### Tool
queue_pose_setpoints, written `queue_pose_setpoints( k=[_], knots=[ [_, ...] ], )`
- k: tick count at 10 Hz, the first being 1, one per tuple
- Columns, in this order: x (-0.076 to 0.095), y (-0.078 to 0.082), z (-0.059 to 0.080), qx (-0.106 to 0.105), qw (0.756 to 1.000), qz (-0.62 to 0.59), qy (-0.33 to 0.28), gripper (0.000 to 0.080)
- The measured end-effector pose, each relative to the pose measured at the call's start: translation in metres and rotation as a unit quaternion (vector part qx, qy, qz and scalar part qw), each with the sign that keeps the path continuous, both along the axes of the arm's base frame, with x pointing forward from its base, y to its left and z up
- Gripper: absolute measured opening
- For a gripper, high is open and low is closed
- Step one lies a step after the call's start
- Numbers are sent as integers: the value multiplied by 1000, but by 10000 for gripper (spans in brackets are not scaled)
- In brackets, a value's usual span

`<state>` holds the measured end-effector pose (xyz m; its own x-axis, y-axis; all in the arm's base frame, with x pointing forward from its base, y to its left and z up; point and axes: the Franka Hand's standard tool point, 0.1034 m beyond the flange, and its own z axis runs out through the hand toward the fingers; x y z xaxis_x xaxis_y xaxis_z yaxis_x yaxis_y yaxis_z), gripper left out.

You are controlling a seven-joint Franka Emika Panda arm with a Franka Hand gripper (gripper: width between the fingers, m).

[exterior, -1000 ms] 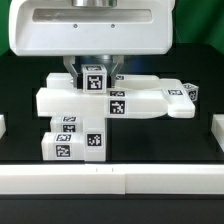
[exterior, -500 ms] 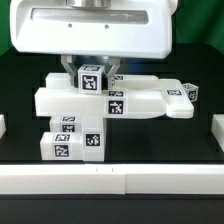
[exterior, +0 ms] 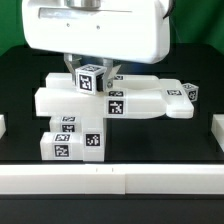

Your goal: Assemble chair

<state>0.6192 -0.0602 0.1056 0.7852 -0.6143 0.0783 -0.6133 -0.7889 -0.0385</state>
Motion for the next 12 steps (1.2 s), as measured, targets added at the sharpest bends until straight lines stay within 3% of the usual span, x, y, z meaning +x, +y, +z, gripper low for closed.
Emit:
queue_pose_setpoints(
  k=[7, 12],
  knots=[
    [1, 2, 0, 23, 978, -206, -4, 271],
    [1, 7, 0, 44, 931, -362, -6, 271]
  ],
)
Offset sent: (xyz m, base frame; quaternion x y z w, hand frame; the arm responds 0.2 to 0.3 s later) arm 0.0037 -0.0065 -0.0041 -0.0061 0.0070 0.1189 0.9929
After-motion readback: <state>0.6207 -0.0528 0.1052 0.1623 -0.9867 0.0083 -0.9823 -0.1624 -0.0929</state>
